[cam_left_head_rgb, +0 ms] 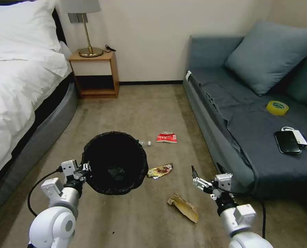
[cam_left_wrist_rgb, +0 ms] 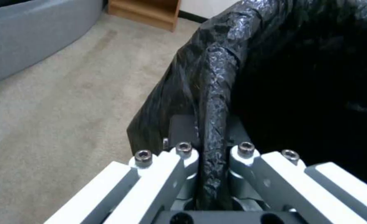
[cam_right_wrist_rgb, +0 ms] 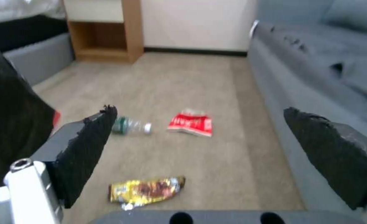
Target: Pick up the trash bin, then pick up the garbage on the floor and place it into the trash bin.
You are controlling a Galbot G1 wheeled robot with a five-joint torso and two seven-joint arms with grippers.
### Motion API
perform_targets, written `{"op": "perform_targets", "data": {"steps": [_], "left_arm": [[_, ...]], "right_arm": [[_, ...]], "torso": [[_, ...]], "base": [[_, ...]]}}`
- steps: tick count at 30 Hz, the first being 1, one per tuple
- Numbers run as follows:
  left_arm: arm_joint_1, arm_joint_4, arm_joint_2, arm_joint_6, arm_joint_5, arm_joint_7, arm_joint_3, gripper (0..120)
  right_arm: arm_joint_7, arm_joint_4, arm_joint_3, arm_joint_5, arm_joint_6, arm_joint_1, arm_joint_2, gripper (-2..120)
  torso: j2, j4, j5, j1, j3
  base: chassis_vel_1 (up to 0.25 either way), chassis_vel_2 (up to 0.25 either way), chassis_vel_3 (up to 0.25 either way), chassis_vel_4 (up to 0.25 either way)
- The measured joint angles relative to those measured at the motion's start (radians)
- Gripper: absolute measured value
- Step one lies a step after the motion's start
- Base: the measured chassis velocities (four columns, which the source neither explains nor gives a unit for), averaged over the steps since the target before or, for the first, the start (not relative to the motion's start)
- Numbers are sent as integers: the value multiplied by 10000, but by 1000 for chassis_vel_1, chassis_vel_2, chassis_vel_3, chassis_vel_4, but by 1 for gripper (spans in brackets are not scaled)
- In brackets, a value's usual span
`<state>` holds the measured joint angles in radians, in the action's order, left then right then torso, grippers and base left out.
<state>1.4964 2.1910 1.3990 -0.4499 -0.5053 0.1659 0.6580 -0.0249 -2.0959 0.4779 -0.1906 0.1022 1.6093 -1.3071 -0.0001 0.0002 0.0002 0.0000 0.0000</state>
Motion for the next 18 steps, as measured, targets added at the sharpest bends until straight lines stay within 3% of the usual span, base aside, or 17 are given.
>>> {"op": "perform_targets", "data": {"steps": [6,8,10,12,18], "left_arm": [[43,171,211,0,45,-83,-74,4],[105,238,313,0,71,-156,-4,4],[115,246,325,-1,81,-164,17,4],[157,326,353,-18,123,-212,224,4],[184,485,326,-108,60,-284,641,4]], "right_arm": [[223,1260,-427,-1699,525,-576,1493,100],[334,1936,-909,-2674,1038,-1145,2429,100],[355,2089,-1046,-2878,1188,-1301,2607,100],[-43,2799,-1620,-3670,2104,-2045,3328,100],[-825,3921,-2722,-4595,3241,-3301,3979,100]], "torso": [[0,-4,3,0,0],[1,-3,-3,0,1],[0,-3,0,0,1],[0,-1,-5,0,1],[1,-2,0,0,1]], "base": [[0,0,0,0],[0,0,0,0],[0,0,0,0],[0,0,0,0],[0,0,0,0]]}}
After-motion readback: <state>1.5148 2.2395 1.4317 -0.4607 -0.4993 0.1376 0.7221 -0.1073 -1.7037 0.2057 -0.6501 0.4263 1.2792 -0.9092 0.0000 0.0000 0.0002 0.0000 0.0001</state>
